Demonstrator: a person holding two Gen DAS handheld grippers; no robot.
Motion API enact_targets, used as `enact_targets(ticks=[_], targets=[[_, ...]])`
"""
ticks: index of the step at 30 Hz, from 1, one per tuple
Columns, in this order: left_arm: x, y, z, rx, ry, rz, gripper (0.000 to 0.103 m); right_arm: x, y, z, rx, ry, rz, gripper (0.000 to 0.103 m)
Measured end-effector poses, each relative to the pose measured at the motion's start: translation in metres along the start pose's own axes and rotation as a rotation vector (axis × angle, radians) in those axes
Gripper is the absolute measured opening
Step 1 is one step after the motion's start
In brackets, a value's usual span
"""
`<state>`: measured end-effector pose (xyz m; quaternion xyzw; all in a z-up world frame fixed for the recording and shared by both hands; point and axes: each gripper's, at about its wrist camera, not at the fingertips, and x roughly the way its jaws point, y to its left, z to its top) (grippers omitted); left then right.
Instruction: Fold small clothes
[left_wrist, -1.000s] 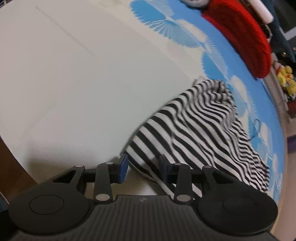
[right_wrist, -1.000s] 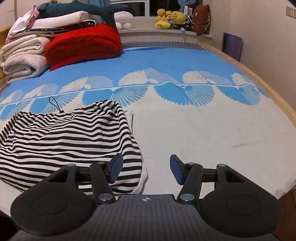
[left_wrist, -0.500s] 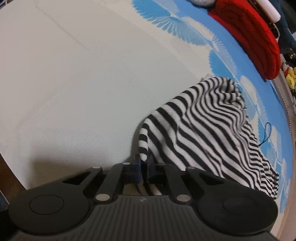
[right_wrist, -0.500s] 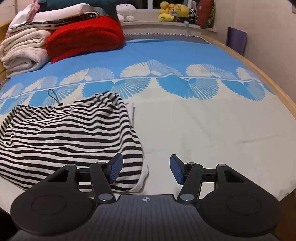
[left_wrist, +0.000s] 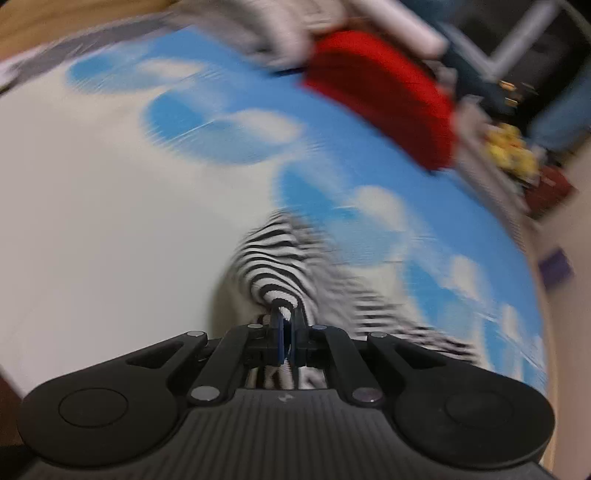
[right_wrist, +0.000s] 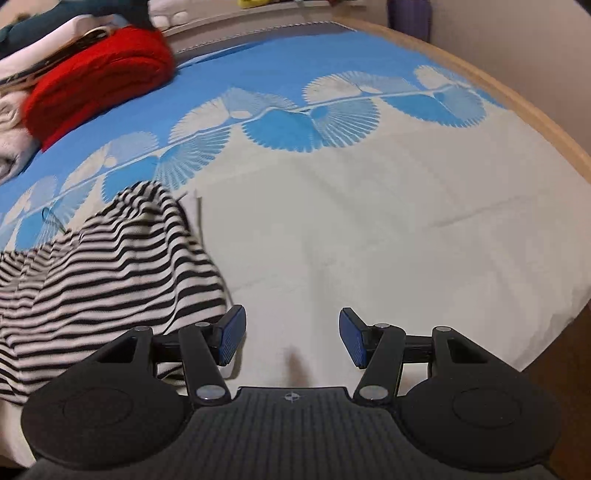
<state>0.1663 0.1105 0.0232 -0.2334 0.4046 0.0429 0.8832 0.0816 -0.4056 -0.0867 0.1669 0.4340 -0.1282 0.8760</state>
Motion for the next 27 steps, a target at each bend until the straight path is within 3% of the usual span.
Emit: enact_targets(ticks=[4,7,10,13,17,22,27], targets=[[-0.014,-0.118,-0.015,0.193,-0.032,-0.161,0.002,-0.009,-0.023,0.008,0.102,-0.059,-0.015,0.057],[-0.014,-0.211,-0.056,0.356,-0.008,-0.283,0.002,-0.012,-0.041,0.01,0.149,-0.083,-0.031,0.057],[0.0,-0.284,-0.114,0.522,0.076,-0.365,0.004,-0.012,-0.059,0.012,0.193,-0.084,-0.02,0.057],[0.025,-0.324,-0.162,0.653,0.234,-0.384,0.013,-0.01,-0.077,0.015,0.261,-0.086,0.013,0.057],[0.021,-0.315,-0.154,0.691,0.183,-0.389,0.013,-0.011,-0.085,0.014,0.327,-0.085,0.07,0.057],[0.02,-0.252,-0.107,0.756,0.081,-0.272,0.014,-0.01,-0.066,0.018,0.272,-0.088,0.129,0.057],[0.036,-0.176,-0.072,0.781,0.034,-0.163,0.02,-0.004,-0.027,0.026,0.159,-0.076,0.259,0.057]])
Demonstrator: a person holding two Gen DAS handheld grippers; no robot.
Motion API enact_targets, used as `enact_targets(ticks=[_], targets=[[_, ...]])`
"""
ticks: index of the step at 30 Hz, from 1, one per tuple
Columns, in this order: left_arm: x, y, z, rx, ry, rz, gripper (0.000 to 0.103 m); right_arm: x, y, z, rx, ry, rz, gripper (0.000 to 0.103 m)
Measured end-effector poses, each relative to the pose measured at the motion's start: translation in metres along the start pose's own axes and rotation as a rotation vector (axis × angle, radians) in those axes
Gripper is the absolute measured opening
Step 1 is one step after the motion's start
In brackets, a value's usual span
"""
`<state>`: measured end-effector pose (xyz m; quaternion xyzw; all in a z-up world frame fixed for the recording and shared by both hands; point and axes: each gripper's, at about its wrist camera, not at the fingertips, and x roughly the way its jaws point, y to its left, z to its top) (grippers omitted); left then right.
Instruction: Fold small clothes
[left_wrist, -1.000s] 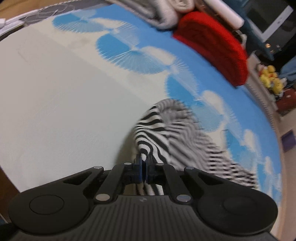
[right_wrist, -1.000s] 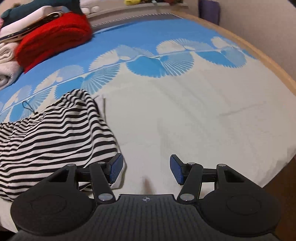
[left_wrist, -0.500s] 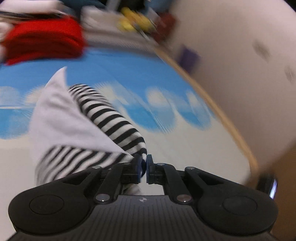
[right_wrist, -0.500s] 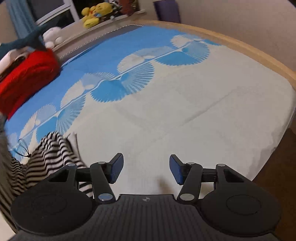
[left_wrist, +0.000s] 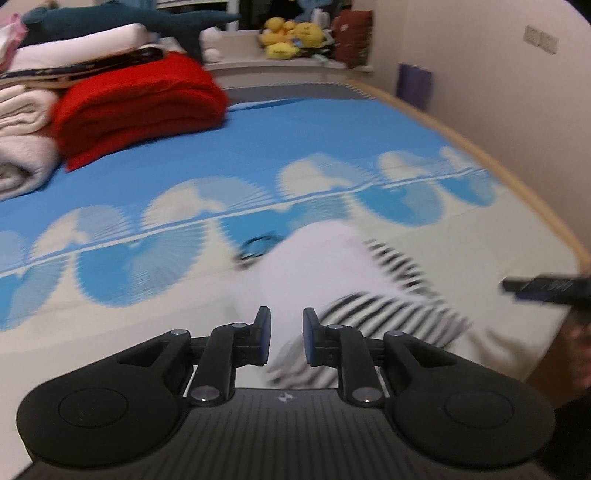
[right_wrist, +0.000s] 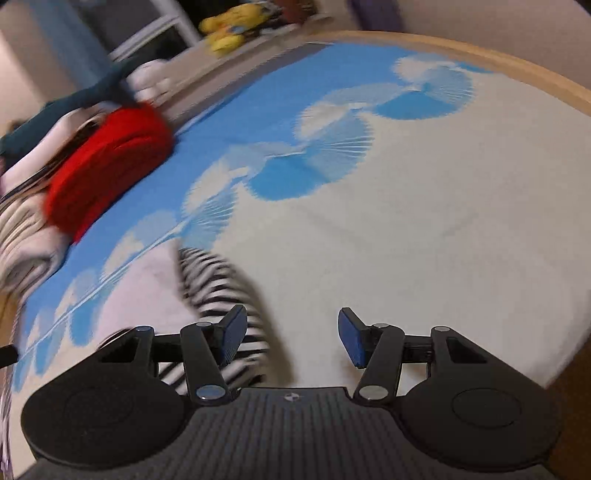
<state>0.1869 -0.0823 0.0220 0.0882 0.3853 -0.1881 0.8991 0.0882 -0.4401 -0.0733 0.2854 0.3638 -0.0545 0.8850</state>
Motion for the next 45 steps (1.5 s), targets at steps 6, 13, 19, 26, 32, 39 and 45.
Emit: enact_targets(ticks=[6,13,19,26,32,39,45], targets=[[0.007,0.047,-0.042,-0.121,0.049,0.096,0.02,0.035,0.034,0.002,-0.099,0.091,0.096,0.057],[0.003,0.058,-0.032,-0.196,0.0,0.014,0.027,0.077,0.047,0.001,-0.108,0.197,0.063,0.057],[0.002,0.063,-0.032,-0.212,0.003,-0.015,0.029,0.086,0.061,-0.017,-0.211,0.242,0.053,0.025],[0.001,0.062,-0.036,-0.252,0.02,-0.05,0.029,0.022,0.042,-0.003,-0.091,0.076,0.325,0.003],[0.009,0.038,-0.03,-0.253,0.031,-0.134,0.031,-0.03,0.003,-0.002,-0.072,0.009,0.411,0.002],[0.043,-0.012,-0.035,-0.146,0.178,-0.301,0.039,-0.014,-0.038,-0.022,-0.093,0.217,0.207,0.002],[0.084,-0.057,-0.062,0.112,0.343,-0.163,0.045,0.012,-0.032,-0.029,-0.121,0.277,0.086,0.002]])
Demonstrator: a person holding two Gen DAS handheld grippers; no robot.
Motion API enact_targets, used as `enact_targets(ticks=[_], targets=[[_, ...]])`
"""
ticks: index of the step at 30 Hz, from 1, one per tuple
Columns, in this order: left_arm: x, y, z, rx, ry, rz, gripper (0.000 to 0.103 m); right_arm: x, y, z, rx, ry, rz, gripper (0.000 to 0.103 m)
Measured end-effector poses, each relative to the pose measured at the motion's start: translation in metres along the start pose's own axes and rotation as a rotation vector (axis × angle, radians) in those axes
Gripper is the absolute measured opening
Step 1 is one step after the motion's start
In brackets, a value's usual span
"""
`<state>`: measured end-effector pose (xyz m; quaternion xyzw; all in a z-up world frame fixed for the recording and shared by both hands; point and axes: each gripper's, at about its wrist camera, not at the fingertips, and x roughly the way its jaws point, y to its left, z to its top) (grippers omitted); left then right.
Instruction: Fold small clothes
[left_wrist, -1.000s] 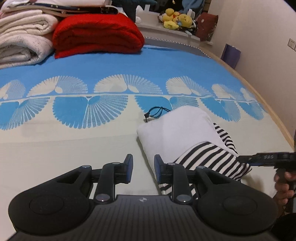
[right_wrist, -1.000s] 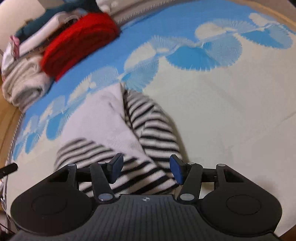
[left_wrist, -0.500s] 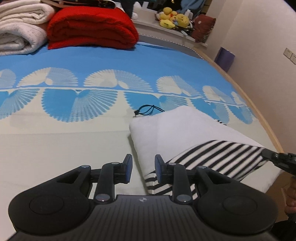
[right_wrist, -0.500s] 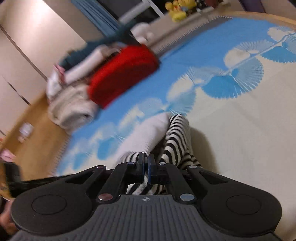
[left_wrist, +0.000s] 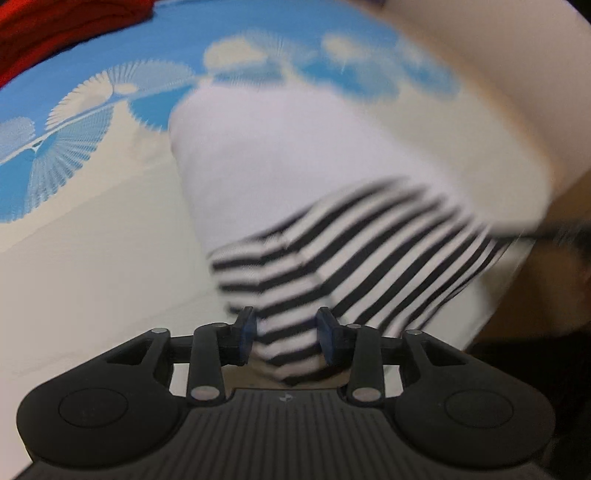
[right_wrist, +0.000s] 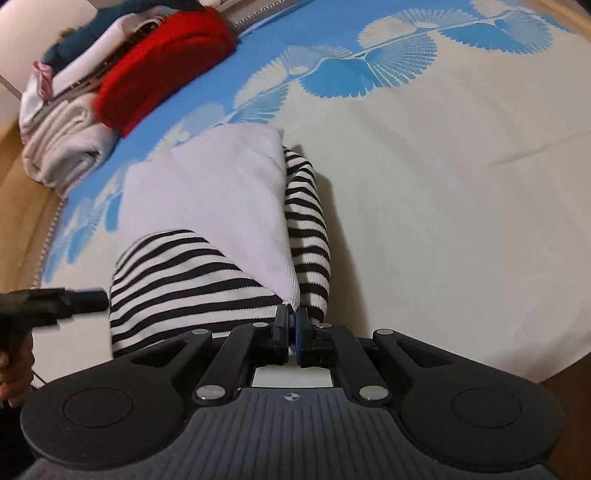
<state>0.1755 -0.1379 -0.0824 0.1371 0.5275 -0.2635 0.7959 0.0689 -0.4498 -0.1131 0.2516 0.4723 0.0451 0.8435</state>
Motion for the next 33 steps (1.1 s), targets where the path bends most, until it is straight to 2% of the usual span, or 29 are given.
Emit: enact_targets(ticks=[1,3,5,6,9,10,12,13,15,17,18,20,21,23,26,28,32,33], targets=[[0.008,-0.001,-0.002,0.007,0.028,0.03,0.046,0.004,0.003,0.001,-0.003,-0.009,-0.021,0.002],[0.012,0.003,-0.002,-0.024,0.043,0.038,0.049,0.012,0.011,0.004,-0.028,-0.008,-0.085,0.004],[0.011,0.013,0.0,-0.079,0.041,0.034,0.049,0.013,0.021,0.004,-0.078,-0.041,-0.197,0.014],[0.008,0.019,-0.001,-0.106,0.037,0.031,0.049,0.009,0.024,0.005,-0.094,-0.076,-0.22,0.016],[-0.002,0.035,0.003,-0.179,0.001,0.014,0.049,-0.011,0.034,0.009,-0.103,-0.246,-0.209,0.024],[-0.007,0.042,0.004,-0.211,-0.021,-0.002,0.05,-0.017,0.041,0.007,-0.126,-0.307,-0.177,0.027],[-0.011,0.054,0.01,-0.268,-0.054,-0.034,0.057,-0.017,0.049,0.006,-0.172,-0.344,-0.099,0.035],[-0.012,0.059,0.013,-0.294,-0.067,-0.043,0.061,-0.012,0.055,0.005,-0.199,-0.321,-0.06,0.04],[-0.015,0.068,0.02,-0.343,-0.093,-0.059,0.062,0.002,0.069,0.004,-0.276,-0.251,-0.009,0.04],[-0.013,0.08,0.03,-0.413,-0.111,-0.07,0.062,0.022,0.08,0.001,-0.339,-0.161,-0.036,0.044],[-0.012,0.085,0.032,-0.444,-0.12,-0.077,0.064,0.037,0.081,0.0,-0.36,-0.079,-0.071,0.046],[-0.005,0.1,0.044,-0.508,-0.149,-0.093,0.074,0.057,0.081,-0.003,-0.384,0.018,-0.149,0.048],[-0.004,0.103,0.048,-0.526,-0.159,-0.094,0.078,0.061,0.079,-0.003,-0.384,0.035,-0.161,0.049],[0.005,0.111,0.056,-0.564,-0.166,-0.107,0.078,0.058,0.076,-0.001,-0.369,0.035,-0.151,0.053],[0.027,0.119,0.068,-0.601,-0.185,-0.185,0.082,0.06,0.073,-0.001,-0.349,0.041,-0.154,0.059],[0.046,0.121,0.072,-0.615,-0.176,-0.211,0.084,0.065,0.072,0.004,-0.329,0.047,-0.146,0.06],[0.081,0.125,0.07,-0.676,-0.145,-0.271,0.083,0.07,0.075,0.011,-0.304,0.059,-0.154,0.06],[0.087,0.125,0.071,-0.689,-0.137,-0.282,0.079,0.073,0.076,0.013,-0.3,0.062,-0.157,0.06]])
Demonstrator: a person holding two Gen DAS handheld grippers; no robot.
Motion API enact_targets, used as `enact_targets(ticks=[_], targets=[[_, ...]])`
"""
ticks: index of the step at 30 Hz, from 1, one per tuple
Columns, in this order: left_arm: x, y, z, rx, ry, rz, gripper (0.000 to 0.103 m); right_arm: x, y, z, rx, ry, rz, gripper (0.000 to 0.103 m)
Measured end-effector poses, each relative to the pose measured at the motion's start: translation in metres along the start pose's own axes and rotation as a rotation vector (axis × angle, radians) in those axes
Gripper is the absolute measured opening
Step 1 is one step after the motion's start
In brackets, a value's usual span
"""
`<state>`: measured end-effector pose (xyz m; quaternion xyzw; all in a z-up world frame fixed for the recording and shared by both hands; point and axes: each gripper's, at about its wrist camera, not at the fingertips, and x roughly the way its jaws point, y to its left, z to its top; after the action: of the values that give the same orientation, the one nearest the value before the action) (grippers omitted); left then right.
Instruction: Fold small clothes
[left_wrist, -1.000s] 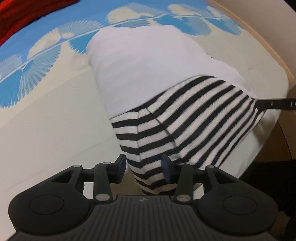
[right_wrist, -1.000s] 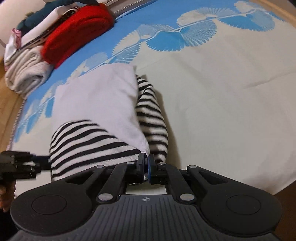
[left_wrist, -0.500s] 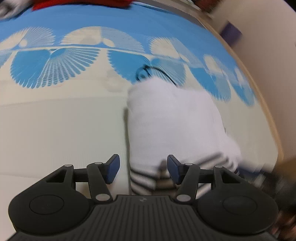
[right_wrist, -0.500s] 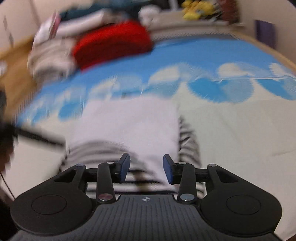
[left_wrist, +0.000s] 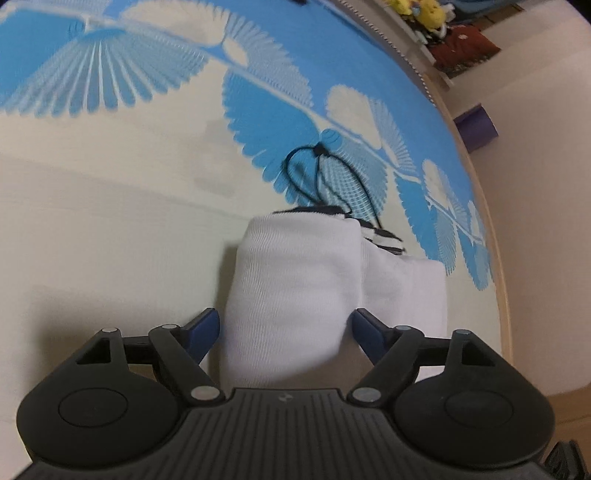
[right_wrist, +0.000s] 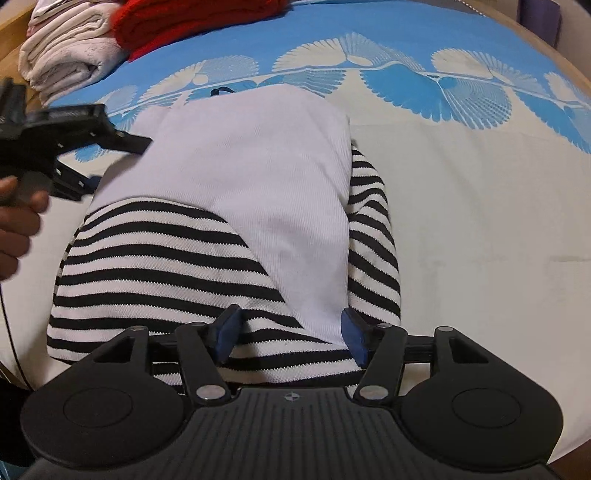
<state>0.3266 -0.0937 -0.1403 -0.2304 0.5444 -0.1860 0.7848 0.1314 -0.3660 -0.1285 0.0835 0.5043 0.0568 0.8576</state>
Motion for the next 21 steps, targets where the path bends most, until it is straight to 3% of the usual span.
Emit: enact_targets(ticks=[2,4,6,10,13,17,18,21], targets=[[0.004,0.001,0.0,0.013,0.003,0.005,0.071,0.005,0.001,0.003,0.01,0.009,-0.003,0.059],[0.0,-0.003,0.002,0.053,0.018,-0.003,0.046,0.009,0.003,0.005,0.019,0.027,0.009,0.058],[-0.011,-0.005,0.005,0.096,0.009,-0.003,0.041,0.013,0.007,0.009,0.03,0.047,0.023,0.051],[-0.051,0.006,0.016,0.116,-0.058,0.016,0.039,0.02,0.024,0.019,0.046,0.064,0.095,0.034],[-0.085,0.035,0.032,0.083,-0.098,0.024,0.04,0.029,0.06,0.025,-0.013,0.085,0.187,0.02],[-0.12,0.077,0.045,0.075,-0.101,0.068,0.048,0.044,0.118,0.028,-0.116,0.116,0.258,0.017],[-0.127,0.088,0.046,0.068,-0.106,0.105,0.053,0.049,0.131,0.029,-0.124,0.124,0.268,0.017],[-0.15,0.105,0.05,0.051,-0.173,0.212,0.053,0.056,0.152,0.033,-0.137,0.117,0.267,0.016]])
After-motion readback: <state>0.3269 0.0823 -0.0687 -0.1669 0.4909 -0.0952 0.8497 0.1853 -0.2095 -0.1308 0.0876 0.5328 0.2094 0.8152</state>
